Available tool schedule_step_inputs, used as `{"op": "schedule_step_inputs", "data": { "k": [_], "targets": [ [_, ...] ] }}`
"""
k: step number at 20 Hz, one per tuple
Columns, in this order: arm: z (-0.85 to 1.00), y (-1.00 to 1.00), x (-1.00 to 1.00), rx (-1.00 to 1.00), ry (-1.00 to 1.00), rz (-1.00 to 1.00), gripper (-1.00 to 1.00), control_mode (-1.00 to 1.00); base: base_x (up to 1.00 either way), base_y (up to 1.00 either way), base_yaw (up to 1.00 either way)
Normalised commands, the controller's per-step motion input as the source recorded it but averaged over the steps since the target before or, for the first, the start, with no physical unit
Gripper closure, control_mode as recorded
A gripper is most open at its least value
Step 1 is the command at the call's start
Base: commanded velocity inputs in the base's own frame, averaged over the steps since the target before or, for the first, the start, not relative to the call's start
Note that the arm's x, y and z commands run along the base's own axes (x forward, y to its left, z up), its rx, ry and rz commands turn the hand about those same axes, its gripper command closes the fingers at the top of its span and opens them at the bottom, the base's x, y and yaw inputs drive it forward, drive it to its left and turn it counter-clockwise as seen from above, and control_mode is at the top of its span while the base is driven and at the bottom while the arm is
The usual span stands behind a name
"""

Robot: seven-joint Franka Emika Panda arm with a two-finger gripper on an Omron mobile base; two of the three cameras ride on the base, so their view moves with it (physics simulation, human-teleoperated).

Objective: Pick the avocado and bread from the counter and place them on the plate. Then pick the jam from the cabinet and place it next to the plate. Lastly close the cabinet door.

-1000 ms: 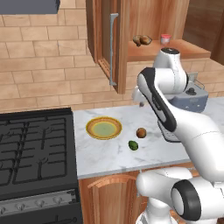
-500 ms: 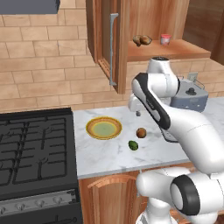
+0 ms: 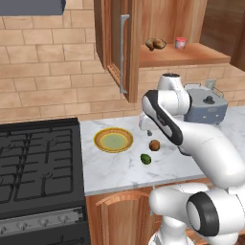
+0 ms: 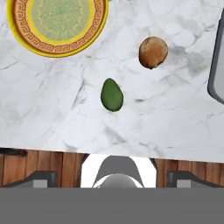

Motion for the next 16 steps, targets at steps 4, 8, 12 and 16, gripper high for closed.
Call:
{"op": "schedule_step_inputs", "data": {
  "k": [4,8,12,16],
  "targets": [
    [-0.4,0.0,0.0,0.0,0.03,0.0,-1.0,-1.0,0.0,0.0,0.0],
    [-0.35,0.0,0.0,0.0,0.01,0.0,-1.0,-1.0,0.0,0.0,0.0],
    [-0.32,0.0,0.0,0.0,0.0,0.0,-1.0,-1.0,0.0,0.0,0.0],
    [-0.29,0.0,0.0,0.0,0.0,0.0,-1.0,-1.0,0.0,0.0,0.0]
  ]
}}
